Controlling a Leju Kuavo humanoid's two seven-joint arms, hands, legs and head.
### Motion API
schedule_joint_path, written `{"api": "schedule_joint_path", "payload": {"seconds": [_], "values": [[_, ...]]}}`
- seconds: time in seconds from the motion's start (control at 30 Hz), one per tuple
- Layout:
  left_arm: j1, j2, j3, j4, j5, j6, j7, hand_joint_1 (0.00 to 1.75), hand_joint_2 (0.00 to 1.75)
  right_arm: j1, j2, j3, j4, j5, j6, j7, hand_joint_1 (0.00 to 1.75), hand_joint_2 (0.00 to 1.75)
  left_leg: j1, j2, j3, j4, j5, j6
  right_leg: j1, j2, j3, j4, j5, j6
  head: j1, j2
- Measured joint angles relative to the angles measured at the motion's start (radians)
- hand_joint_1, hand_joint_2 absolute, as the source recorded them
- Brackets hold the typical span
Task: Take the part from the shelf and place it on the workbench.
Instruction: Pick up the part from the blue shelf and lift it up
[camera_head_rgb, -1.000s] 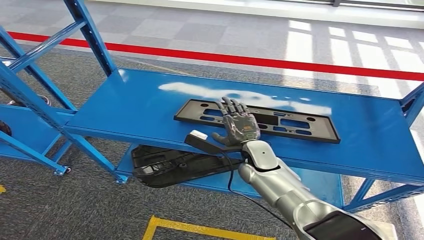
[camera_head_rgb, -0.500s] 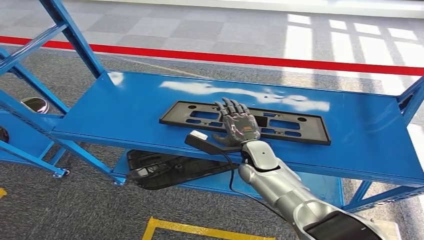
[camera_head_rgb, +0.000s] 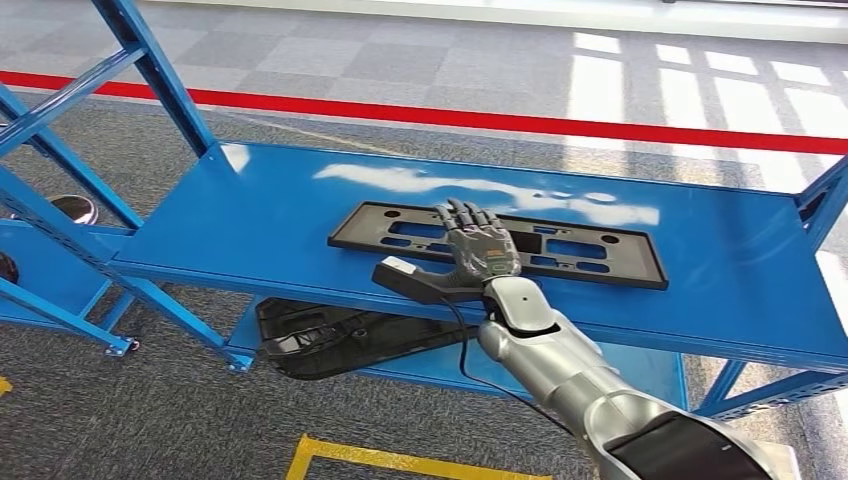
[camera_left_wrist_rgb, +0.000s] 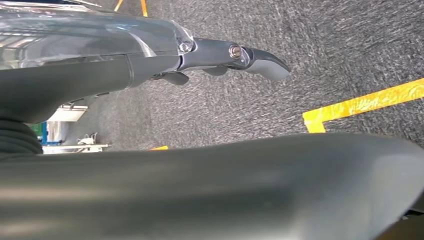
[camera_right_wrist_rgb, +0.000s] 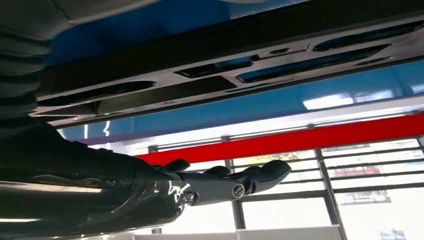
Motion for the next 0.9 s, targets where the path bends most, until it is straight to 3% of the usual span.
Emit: {"api": "schedule_joint_path", "payload": {"seconds": [0.37, 0.9], "values": [[-0.002, 0.000, 0.000, 0.000, 0.001, -0.001, 0.001, 0.00, 0.00, -0.038, 0.016, 0.000, 0.088, -0.003, 0.023, 0.004, 0.00, 0.00, -0.001, 0.000, 0.000, 0.000, 0.000, 0.001, -0.001, 0.000, 0.000, 0.000, 0.000, 0.000, 0.000, 0.000], [-0.010, 0.001, 0.001, 0.000, 0.006, -0.008, 0.003, 0.00, 0.00, -0.100, 0.030, 0.002, 0.194, -0.006, 0.153, 0.005, 0.00, 0.00, -0.001, 0.000, 0.000, 0.000, 0.000, 0.001, -0.001, 0.000, 0.000, 0.000, 0.000, 0.000, 0.000, 0.000]]}}
